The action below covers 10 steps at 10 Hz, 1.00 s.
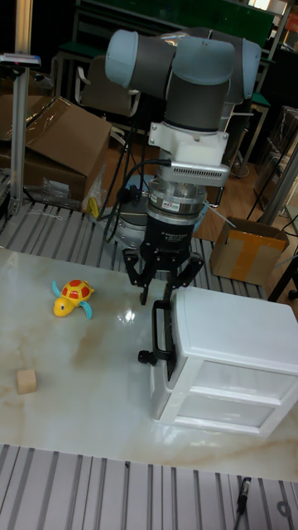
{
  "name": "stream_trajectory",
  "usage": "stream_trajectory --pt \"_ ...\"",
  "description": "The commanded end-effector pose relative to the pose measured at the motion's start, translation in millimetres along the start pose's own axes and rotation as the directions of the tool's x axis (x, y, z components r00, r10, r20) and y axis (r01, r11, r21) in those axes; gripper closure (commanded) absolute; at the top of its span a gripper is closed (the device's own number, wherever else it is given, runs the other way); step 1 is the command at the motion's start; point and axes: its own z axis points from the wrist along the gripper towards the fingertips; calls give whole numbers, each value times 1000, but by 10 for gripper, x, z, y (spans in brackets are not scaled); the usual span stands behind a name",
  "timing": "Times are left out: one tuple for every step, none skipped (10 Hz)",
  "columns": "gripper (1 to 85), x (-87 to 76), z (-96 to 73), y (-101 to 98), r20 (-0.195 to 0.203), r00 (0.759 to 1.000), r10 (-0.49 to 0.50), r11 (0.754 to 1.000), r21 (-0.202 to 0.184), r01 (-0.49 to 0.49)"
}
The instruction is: Take something out of a drawer
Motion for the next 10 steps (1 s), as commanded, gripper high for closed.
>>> stream_trajectory --pt "327 100 -83 200 -21 1000 0 998 -69 -2" --pt "327 151 -117 142 -31 999 -26 999 -39 24" --pt "327 158 -118 147 -33 999 -30 999 -41 29" --pt "327 155 -118 143 -32 999 -32 999 -39 31" --pt "327 156 -116 75 -33 998 -47 999 -13 47" --pt "330 147 -115 57 -30 998 -51 999 -7 51" --pt "330 153 -116 74 -32 998 -49 999 -13 49" --pt "330 156 -116 46 -34 998 -53 999 -3 53" --pt "330 153 -116 42 -32 998 -58 998 -1 58" --pt "330 136 -106 40 -29 998 -59 998 -2 59"
